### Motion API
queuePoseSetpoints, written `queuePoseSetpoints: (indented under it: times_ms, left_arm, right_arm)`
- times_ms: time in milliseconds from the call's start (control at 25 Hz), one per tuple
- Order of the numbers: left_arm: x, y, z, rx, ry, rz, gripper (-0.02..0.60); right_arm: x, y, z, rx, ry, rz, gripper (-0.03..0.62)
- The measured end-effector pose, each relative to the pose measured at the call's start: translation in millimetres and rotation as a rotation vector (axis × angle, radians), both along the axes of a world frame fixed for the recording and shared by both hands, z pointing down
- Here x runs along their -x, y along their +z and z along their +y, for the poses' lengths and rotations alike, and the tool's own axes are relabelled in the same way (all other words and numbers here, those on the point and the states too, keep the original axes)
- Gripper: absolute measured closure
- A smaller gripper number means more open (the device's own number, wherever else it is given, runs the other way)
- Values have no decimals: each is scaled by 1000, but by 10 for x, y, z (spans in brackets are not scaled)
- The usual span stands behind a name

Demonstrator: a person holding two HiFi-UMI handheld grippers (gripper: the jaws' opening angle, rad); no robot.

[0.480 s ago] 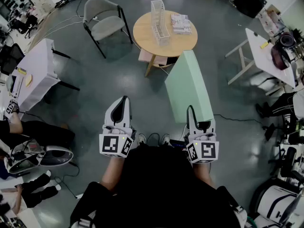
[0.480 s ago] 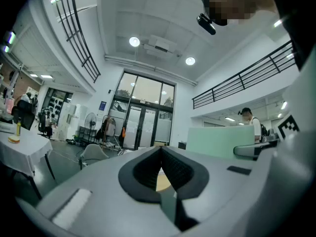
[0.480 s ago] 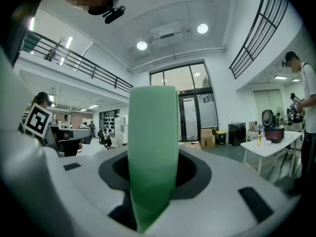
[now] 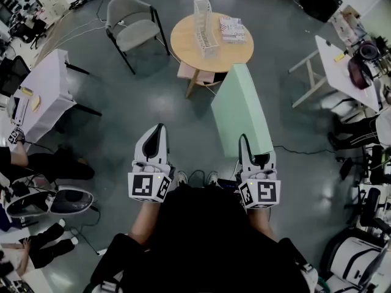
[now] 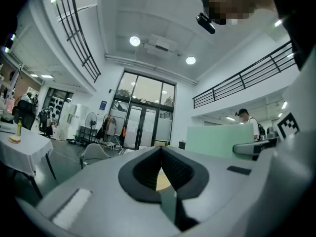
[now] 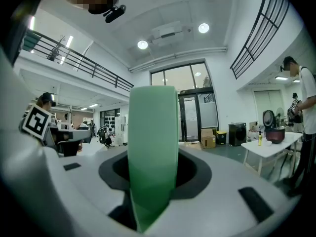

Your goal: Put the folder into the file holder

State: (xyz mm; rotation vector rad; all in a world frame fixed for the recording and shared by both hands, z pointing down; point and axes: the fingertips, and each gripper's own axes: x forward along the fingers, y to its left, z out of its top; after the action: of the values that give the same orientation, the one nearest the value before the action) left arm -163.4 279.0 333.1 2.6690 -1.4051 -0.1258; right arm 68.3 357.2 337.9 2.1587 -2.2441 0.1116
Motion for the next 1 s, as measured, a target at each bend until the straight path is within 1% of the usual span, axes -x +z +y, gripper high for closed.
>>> queuePoseSetpoints:
  times_ms: [120,280,520,760,1000]
  left_arm:
    - [30,12,-8,1,0,2,577]
    - [84,29,-55,0,2,5,577]
    - [121,46,-44,4,26,-6,577]
    - [325,76,-140,10,50,-10,577]
    - [466,222,-197,31,86,-5,577]
  right_arm:
    - [47,-9,-25,-2,-2,6,447]
    - [106,-20,-80,-6,5,-13,445]
    - [199,1,-104,6,14,-28,445]
    - [459,21,-189,5,25,-23,445]
    - [673,37,-249,-13,42,-15,445]
